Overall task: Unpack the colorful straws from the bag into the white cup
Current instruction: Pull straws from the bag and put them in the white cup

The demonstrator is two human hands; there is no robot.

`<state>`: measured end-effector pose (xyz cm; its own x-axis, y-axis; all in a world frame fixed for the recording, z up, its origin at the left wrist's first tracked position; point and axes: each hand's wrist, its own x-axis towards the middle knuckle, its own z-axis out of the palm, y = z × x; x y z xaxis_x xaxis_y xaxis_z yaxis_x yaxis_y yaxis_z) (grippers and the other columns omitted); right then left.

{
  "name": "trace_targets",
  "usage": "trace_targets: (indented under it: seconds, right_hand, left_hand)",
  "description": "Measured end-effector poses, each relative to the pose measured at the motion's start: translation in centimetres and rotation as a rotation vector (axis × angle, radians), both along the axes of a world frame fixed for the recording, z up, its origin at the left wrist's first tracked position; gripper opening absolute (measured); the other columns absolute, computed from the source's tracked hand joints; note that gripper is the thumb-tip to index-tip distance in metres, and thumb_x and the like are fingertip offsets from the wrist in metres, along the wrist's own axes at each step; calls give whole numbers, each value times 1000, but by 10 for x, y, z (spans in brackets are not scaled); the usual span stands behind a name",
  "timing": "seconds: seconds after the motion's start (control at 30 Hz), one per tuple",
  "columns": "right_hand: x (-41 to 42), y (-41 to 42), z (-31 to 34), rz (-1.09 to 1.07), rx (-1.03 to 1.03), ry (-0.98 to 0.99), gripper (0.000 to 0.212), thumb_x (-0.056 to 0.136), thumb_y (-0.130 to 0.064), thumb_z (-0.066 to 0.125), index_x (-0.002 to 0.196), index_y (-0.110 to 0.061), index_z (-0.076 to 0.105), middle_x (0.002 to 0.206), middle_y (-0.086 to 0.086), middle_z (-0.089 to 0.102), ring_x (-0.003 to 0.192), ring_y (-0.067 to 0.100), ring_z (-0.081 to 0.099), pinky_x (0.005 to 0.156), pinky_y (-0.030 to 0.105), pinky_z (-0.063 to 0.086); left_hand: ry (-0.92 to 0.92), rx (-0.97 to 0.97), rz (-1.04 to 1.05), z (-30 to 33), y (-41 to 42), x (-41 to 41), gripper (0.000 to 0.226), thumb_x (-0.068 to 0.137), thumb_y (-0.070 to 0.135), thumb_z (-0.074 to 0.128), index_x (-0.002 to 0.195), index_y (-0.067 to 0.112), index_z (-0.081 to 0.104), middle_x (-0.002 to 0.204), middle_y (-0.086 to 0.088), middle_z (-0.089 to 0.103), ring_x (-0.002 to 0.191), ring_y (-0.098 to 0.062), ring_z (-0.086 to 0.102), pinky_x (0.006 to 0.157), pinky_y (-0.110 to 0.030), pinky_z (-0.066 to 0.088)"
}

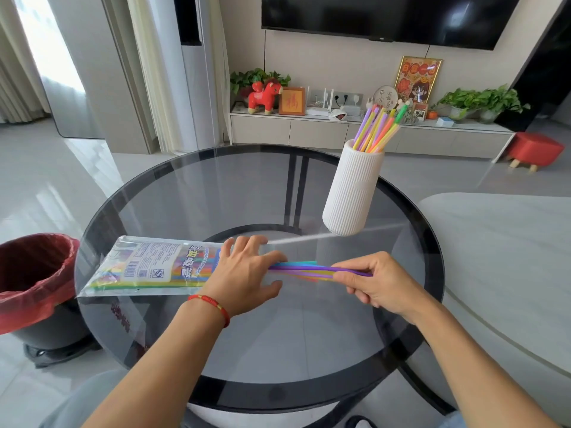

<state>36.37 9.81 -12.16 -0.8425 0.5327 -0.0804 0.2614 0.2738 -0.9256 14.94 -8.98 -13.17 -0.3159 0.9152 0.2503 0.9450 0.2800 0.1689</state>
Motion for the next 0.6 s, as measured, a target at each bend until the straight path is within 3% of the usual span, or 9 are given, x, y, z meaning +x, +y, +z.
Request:
trace_targets:
  seconds: [0.1, 0.3, 0.4, 0.5, 0.6]
  right_hand:
    - [9, 2, 4, 31, -53, 22, 32, 83, -47, 83, 111, -33, 85, 68, 3, 67, 52, 11, 51, 41, 21, 38]
    - [19, 13, 11, -1, -369, 124, 45, 88, -43, 75, 117, -10, 81, 100, 18, 78, 65, 19, 67, 51, 23, 51]
    - [18, 10, 11, -98, -288, 83, 42, 85, -48, 76, 111, -15, 83, 112, 15, 79, 72, 27, 72, 53, 27, 53]
    - [13, 0, 6, -91, -170, 40, 42, 82, -54, 84, 110, -22, 83, 107, 7, 81, 72, 24, 73, 52, 26, 53]
    - [8, -3, -2, -94, -71, 32, 14, 93, -30, 81, 103, -21, 84, 85, 6, 80, 60, 17, 68, 52, 25, 51]
  left_hand:
    - [2, 12, 24, 1, 2, 2, 26, 92, 51, 56, 112, 39, 68, 136, -3, 50, 121, -29, 44, 109, -49, 30]
    - [39, 23, 21, 1, 2, 3, 21, 98, 44, 52, 110, 33, 66, 136, -5, 51, 116, -31, 47, 104, -51, 34]
    - [61, -1, 40, 0, 3, 4, 21, 99, 42, 50, 112, 32, 63, 139, -4, 48, 118, -31, 45, 106, -52, 32]
    - [84, -20, 53, -1, 3, 4, 23, 99, 44, 48, 113, 32, 61, 141, -5, 46, 119, -30, 44, 107, -54, 31]
    - [126, -55, 63, -2, 5, 5, 28, 97, 51, 48, 118, 34, 57, 143, -6, 43, 123, -31, 42, 109, -57, 30]
